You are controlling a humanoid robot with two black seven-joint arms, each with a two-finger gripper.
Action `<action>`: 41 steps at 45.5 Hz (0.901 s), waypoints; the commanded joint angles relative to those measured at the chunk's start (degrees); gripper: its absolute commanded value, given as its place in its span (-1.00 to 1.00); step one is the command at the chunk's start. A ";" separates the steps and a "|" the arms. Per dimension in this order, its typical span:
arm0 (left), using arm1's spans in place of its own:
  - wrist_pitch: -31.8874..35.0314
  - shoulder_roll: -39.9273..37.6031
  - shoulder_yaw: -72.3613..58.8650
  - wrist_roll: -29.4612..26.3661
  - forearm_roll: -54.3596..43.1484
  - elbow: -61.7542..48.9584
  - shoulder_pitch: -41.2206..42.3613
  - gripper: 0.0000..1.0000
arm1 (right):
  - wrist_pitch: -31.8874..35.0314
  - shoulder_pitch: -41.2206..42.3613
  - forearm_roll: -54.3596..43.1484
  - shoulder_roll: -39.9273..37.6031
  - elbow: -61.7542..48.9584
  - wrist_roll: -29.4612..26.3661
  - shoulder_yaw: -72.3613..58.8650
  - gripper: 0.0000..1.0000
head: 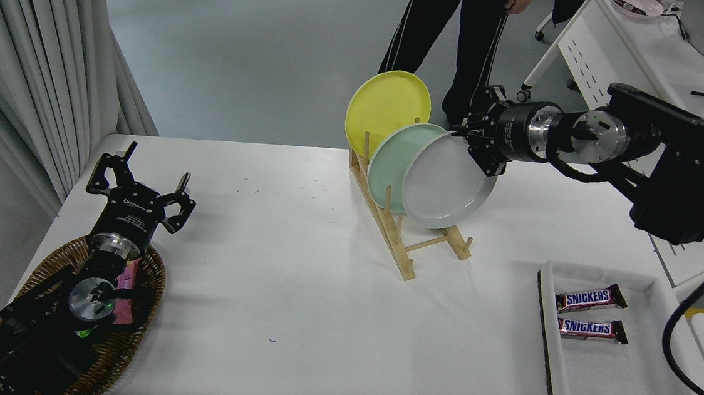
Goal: Place the plate on the table
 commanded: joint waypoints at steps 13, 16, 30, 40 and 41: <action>0.00 0.00 0.00 0.00 0.00 0.00 0.00 1.00 | -9.95 4.87 21.98 -6.39 14.15 -0.51 1.65 -1.00; 0.00 0.00 0.00 0.00 0.00 0.00 0.00 1.00 | -11.97 4.78 22.77 -6.91 15.90 -0.51 2.09 -1.00; 0.00 0.00 0.00 0.00 0.00 0.00 0.00 1.00 | -23.75 0.13 28.39 -7.53 22.24 -0.51 6.66 -1.00; 0.00 0.00 0.00 0.00 0.00 0.00 0.00 1.00 | -31.31 -7.34 30.95 -4.63 22.24 -0.42 10.09 -1.00; 0.00 0.00 0.00 0.00 0.00 0.00 0.00 1.00 | -32.18 -8.13 30.95 -4.28 22.24 -0.42 10.44 -1.00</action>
